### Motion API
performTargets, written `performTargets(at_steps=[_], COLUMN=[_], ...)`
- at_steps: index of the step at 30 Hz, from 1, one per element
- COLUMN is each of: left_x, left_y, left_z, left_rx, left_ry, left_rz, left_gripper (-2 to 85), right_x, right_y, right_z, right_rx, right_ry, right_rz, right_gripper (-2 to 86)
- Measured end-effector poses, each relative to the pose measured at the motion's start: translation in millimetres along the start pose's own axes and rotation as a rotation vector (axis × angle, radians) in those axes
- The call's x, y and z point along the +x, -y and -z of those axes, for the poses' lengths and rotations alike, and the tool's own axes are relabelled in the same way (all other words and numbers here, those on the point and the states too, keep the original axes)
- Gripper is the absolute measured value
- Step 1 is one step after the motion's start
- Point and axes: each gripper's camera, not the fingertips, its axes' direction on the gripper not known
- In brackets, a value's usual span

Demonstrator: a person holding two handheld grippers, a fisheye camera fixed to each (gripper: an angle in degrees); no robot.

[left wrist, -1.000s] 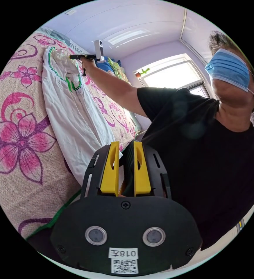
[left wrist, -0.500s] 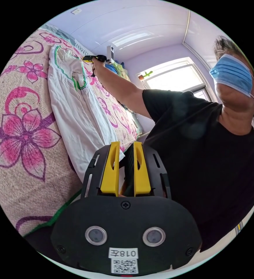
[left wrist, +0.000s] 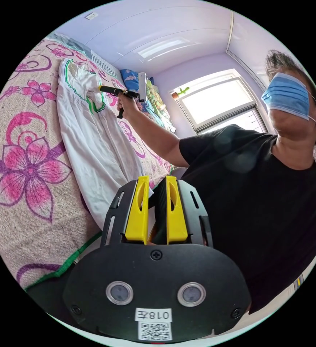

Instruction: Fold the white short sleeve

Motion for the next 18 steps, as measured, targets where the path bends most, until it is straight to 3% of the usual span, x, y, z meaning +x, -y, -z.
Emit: performTargets(at_steps=[4, 8, 11, 16, 18], left_x=[13.6, 24.1, 31.7, 33.1, 35.1], left_y=[2.7, 8.0, 10.1, 6.2, 5.1], left_z=[-7.9, -15.0, -16.8, -15.4, -14.2], left_rx=[-0.015, -0.032, -0.040, -0.022, -0.011], left_ry=[0.006, 0.000, 0.006, -0.002, -0.005], left_rz=[-0.002, -0.012, -0.021, 0.000, 0.005], left_gripper=[7.8, 7.7, 7.7, 7.7, 7.7], right_x=[-2.9, -2.1, -10.7, -45.4, -46.1], right_y=[0.0, 3.6, -3.7, -25.3, -32.6], right_z=[2.9, -14.5, -7.7, 12.2, 9.0], right_rx=[0.040, -0.081, -0.087, -0.054, -0.075], right_ry=[0.026, 0.093, 0.005, -0.308, -0.319], right_rz=[-0.023, -0.030, -0.018, 0.077, 0.070], right_gripper=[5.7, 4.4, 2.0, 3.3, 4.6])
